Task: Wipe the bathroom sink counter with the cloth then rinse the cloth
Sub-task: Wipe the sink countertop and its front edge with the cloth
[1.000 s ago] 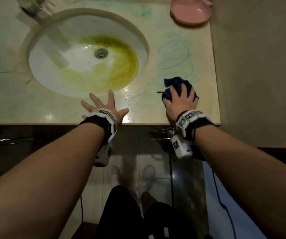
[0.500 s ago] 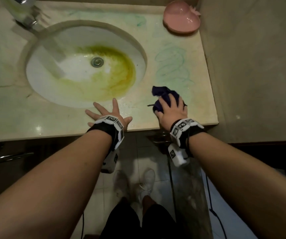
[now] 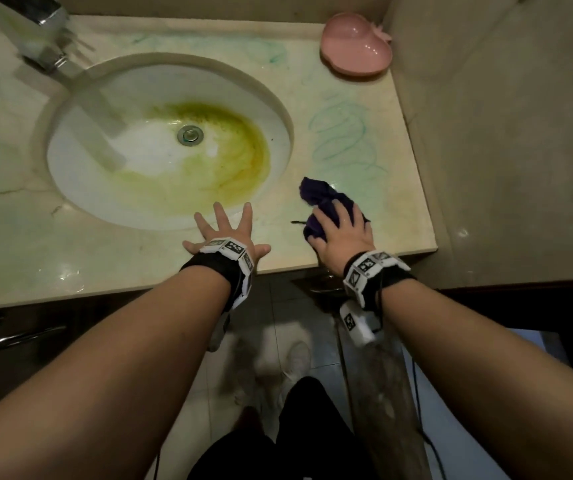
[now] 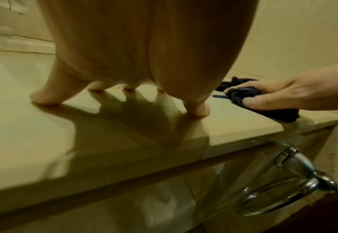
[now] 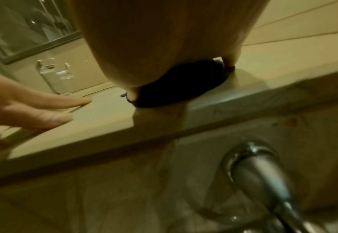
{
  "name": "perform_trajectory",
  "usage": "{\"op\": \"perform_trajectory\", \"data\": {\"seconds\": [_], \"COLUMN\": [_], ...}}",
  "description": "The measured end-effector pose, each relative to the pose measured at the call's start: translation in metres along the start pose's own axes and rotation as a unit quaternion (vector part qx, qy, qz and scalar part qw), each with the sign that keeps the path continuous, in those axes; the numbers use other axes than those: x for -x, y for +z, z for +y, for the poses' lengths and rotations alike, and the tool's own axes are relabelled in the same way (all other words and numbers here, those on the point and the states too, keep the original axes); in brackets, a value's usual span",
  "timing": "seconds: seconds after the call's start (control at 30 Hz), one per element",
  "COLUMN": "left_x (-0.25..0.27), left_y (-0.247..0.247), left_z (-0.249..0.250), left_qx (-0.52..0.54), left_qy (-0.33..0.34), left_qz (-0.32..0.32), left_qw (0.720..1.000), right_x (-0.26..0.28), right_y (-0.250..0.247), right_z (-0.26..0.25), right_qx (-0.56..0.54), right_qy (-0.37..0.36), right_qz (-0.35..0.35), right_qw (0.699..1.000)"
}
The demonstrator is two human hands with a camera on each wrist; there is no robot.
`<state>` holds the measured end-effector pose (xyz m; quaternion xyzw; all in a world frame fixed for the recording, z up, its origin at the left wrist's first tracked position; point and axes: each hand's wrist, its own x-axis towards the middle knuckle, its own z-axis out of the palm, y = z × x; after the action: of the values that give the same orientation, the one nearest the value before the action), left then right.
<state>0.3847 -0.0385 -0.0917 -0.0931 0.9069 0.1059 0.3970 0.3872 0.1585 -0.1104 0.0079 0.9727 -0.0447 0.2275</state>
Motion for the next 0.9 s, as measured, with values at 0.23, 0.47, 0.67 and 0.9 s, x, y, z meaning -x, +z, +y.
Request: {"op": "perform_trajectory", "data": {"seconds": [0.23, 0.47, 0.67, 0.9], "left_x": [-0.007, -0.014, -0.011, -0.012], "left_y": [0.001, -0.003, 0.001, 0.001], "left_z": [-0.001, -0.001, 0.000, 0.004], "left_qx": [0.010, 0.010, 0.016, 0.021], "left_qy": [-0.005, -0.006, -0.009, -0.017], "left_qz": [-0.009, -0.017, 0.000, 0.013], "left_qw": [1.000, 1.000, 1.000, 1.000], "right_x": [-0.062, -0.019, -0.076, -0.043], "right_y": [-0.017, -0.009, -0.031, -0.017], "right_z": [-0.044, -0.007, -0.002, -0.022], "right_qx": [-0.039, 0.003, -0.036, 0.011], "right_qy": [0.039, -0.021, 0.039, -0.055], "right_qz": [0.004, -0.001, -0.004, 0.005], "right_qw": [0.998, 1.000, 0.999, 0.998]}}
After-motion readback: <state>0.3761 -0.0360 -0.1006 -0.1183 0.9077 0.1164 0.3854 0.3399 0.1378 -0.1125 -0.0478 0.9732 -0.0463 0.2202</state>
